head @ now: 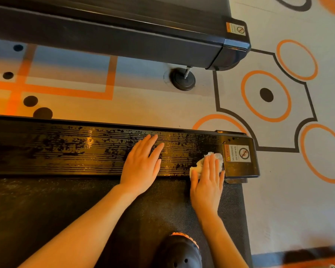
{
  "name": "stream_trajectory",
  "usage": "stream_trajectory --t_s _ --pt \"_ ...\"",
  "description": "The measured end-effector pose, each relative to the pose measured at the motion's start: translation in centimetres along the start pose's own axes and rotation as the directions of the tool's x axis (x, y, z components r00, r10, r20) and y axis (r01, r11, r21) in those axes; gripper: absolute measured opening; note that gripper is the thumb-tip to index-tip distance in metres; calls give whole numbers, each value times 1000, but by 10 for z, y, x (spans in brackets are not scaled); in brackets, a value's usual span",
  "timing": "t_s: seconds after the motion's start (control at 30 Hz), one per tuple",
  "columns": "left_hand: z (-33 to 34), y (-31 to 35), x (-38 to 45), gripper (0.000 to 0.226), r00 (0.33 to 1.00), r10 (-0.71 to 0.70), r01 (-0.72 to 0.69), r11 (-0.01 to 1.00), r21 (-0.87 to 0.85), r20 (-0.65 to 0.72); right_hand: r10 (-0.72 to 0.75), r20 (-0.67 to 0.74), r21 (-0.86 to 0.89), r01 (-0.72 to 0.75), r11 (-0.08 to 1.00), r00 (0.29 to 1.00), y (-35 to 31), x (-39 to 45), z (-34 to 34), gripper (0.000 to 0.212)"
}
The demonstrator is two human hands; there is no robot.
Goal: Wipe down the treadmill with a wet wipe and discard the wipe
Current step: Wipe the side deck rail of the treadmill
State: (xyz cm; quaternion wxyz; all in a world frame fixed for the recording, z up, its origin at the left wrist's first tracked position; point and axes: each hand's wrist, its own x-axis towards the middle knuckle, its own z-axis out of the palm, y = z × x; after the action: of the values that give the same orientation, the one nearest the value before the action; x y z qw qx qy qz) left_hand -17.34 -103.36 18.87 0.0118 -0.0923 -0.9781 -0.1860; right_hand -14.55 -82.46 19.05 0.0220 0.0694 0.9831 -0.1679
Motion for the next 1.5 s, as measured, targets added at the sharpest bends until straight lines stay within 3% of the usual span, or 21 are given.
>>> stream_trajectory --t_s 0.23,0.53,0.7,0.77,0.87,1.0,1.07,1.17,1.3,1.4,1.5 --pt "2 -3 0 48 999 18 -17 999 -38 33 -19 58 -8 20 1000 998 3 74 -17 64" --pt "-1 -4 -1 51 997 27 -27 1000 14 66 37 -45 38 -35 999 998 4 -10 0 60" --pt "-2 -4 -1 51 997 31 -32 999 12 66 2 -16 37 -2 999 1000 5 7 -4 60" --pt "-2 -3 -2 51 997 24 -25 1000 4 67 -43 -10 53 43 998 999 -3 27 -10 60" --pt "-3 -4 -2 55 998 0 -1 1000 25 61 -152 128 10 152 988 980 -23 60 -13 61" --pt "-1 -4 -4 60 1000 -1 -3 990 141 30 -449 294 -99 494 864 843 -51 84 -9 58" --pt "0 -5 -3 60 1000 10 -13 987 161 18 -505 330 -122 567 814 797 -57 87 -8 57" --pt "0 -6 -4 61 1000 18 -20 987 159 18 -449 307 -152 510 847 839 -47 89 -11 61" --pt "-1 -7 -4 62 999 9 -13 991 132 31 -212 239 -188 260 947 948 -6 90 -25 60" --pt "-1 -7 -4 61 999 9 -12 992 125 30 -80 211 -161 116 980 974 16 88 -32 61" --pt "0 -7 -5 56 999 5 -10 993 117 38 -44 159 -162 70 984 986 16 75 -26 62"
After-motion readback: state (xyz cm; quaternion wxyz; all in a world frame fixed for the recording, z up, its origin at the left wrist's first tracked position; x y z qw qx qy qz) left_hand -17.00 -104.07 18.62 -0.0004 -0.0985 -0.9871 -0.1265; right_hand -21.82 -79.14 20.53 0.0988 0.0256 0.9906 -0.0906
